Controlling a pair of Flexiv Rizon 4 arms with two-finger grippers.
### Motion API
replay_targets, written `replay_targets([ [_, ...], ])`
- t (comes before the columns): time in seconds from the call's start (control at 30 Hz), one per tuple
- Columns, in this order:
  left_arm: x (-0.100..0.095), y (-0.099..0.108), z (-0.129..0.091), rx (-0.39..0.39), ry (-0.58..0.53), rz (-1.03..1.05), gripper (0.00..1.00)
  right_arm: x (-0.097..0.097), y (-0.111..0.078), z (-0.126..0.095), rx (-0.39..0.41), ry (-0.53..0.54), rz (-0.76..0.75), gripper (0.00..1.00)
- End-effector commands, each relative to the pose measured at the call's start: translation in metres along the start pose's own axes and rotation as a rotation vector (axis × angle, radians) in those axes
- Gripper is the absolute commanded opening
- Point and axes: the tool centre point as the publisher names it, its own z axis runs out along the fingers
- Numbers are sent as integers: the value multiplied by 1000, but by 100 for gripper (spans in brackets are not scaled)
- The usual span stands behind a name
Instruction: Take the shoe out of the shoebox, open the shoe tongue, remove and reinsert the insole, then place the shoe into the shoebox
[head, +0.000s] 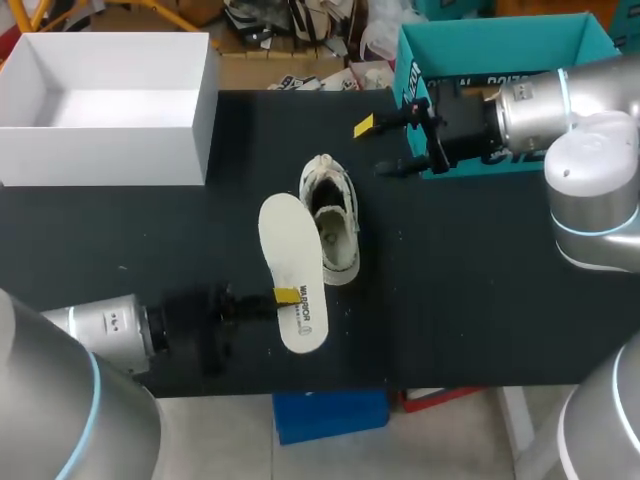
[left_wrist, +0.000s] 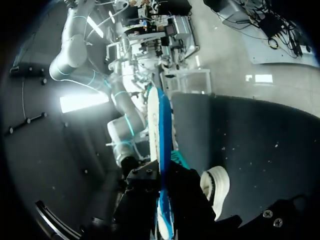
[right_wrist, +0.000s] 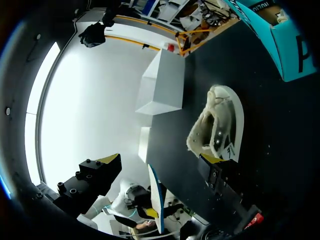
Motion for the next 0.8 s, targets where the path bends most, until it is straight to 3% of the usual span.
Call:
replay_targets([
  [0.03,-4,29,19,21,51,-1,0,0,0,2,-3,0,0,100],
  [0.43,-18,66,22,3,123,14,0,0,0,2,-3,0,0,100],
  [0.8,-16,102,19,-46,126,-18,0,0,0,2,-3,0,0,100],
])
